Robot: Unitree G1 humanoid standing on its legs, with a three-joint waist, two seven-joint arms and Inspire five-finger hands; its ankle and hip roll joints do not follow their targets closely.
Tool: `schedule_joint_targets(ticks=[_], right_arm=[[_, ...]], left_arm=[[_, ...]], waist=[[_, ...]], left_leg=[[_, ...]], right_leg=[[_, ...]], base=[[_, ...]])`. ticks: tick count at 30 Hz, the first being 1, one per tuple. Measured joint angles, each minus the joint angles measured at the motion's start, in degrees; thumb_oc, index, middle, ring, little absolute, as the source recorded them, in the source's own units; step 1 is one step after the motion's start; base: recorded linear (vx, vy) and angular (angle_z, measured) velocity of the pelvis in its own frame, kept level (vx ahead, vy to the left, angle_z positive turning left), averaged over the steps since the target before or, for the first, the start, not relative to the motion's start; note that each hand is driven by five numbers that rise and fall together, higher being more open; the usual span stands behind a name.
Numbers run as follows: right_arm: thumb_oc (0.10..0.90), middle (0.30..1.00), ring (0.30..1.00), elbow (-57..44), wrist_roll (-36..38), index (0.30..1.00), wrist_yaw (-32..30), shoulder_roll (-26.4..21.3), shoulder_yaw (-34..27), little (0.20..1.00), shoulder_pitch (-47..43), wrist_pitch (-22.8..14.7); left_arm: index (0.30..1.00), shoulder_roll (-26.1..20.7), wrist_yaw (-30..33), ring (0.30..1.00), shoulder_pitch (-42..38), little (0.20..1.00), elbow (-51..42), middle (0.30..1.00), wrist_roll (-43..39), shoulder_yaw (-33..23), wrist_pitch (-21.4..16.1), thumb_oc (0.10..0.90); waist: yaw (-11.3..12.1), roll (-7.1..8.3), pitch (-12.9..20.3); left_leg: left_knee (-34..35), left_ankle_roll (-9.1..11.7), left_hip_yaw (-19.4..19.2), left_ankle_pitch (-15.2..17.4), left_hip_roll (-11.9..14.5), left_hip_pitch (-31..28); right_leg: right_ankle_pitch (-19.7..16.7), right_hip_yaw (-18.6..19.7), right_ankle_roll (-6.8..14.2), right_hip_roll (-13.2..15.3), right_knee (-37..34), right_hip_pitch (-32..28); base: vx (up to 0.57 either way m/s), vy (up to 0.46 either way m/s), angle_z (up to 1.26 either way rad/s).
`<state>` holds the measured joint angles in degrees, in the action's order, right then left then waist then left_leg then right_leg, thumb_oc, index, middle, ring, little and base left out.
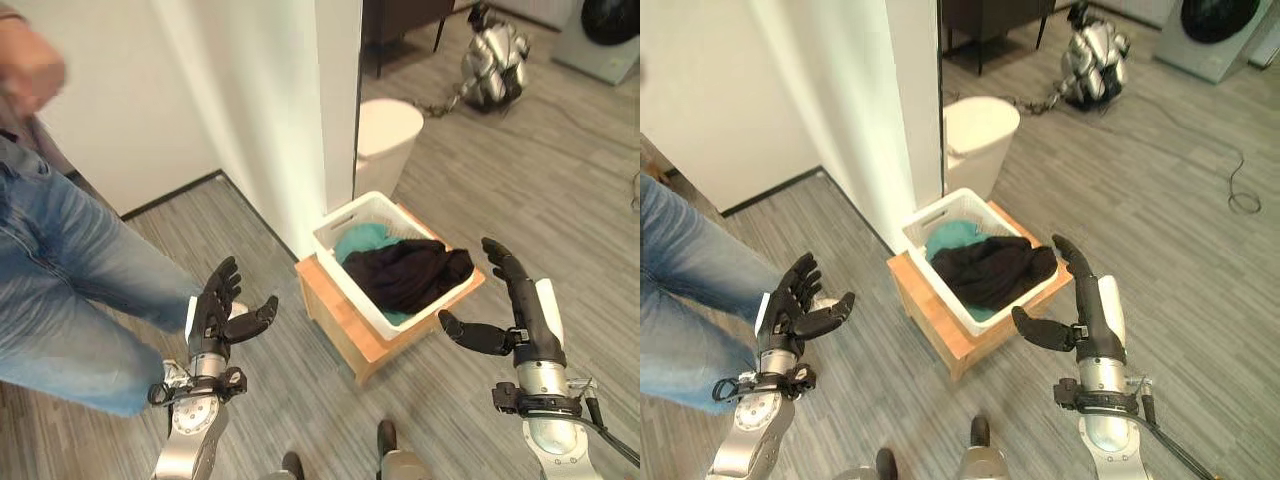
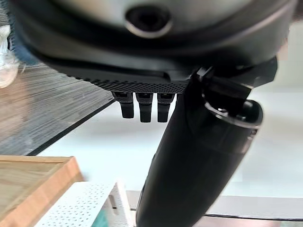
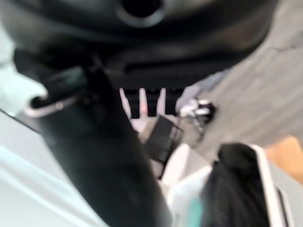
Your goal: Pick up bed clothes into laundry basket.
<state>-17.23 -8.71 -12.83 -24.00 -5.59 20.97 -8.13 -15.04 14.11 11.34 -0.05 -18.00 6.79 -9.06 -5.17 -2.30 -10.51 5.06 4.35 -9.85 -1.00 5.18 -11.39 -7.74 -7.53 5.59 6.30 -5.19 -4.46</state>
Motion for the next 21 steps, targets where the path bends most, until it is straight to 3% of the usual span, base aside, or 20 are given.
schedule_joint_targets(ticks=[4,7,12,21], right_arm=[[0.8,0.9,0.9,0.31,-0.32,0.9,0.13,0.0,1.18,0.9,2.31,0.0],[0.8,0.9,0.9,0.37,-1.02,0.9,0.16,-0.01,1.21,0.9,4.28,0.01],[0.8,0.9,0.9,0.48,-1.07,0.9,0.16,-0.02,1.22,0.9,5.32,0.03],[0.8,0.9,0.9,0.48,-1.24,0.9,0.16,-0.02,1.37,0.9,5.44,0.03]], left_arm=[[0.9,-0.16,-0.55,0.9,0.01,0.9,1.45,0.9,0.01,0.48,0.0,0.8],[0.9,-0.35,-1.03,0.9,0.8,0.9,1.81,0.9,0.02,1.71,0.0,0.8],[0.9,-0.36,-2.14,0.9,1.52,0.9,1.82,0.9,0.03,3.31,0.0,0.8],[0.9,-0.36,-2.23,0.9,2.03,0.9,2.02,0.9,0.02,3.49,0.0,0.8]], waist=[[0.03,0.37,2.46],[-0.2,-0.54,3.61],[-0.36,-1.85,4.45],[-0.35,-2.19,4.67]], left_leg=[[0.03,-0.39,-0.46,0.32,-0.05,-0.16],[0.11,-0.44,-0.58,0.35,-0.03,-0.14],[0.15,-0.52,-0.74,0.41,-0.02,0.07],[0.02,-0.42,-1.47,0.34,-0.07,0.15]], right_leg=[[0.35,0.18,0.38,0.06,-0.01,0.08],[0.33,0.31,0.36,0.04,-0.02,0.18],[0.26,0.65,0.3,-0.05,-0.03,0.57],[0.2,1.38,0.26,-0.09,-0.02,1.03]], base=[[0.01,-0.012,-0.03],[0.0,-0.011,-0.01],[0.0,-0.016,-0.02],[-0.01,-0.009,-0.03]])
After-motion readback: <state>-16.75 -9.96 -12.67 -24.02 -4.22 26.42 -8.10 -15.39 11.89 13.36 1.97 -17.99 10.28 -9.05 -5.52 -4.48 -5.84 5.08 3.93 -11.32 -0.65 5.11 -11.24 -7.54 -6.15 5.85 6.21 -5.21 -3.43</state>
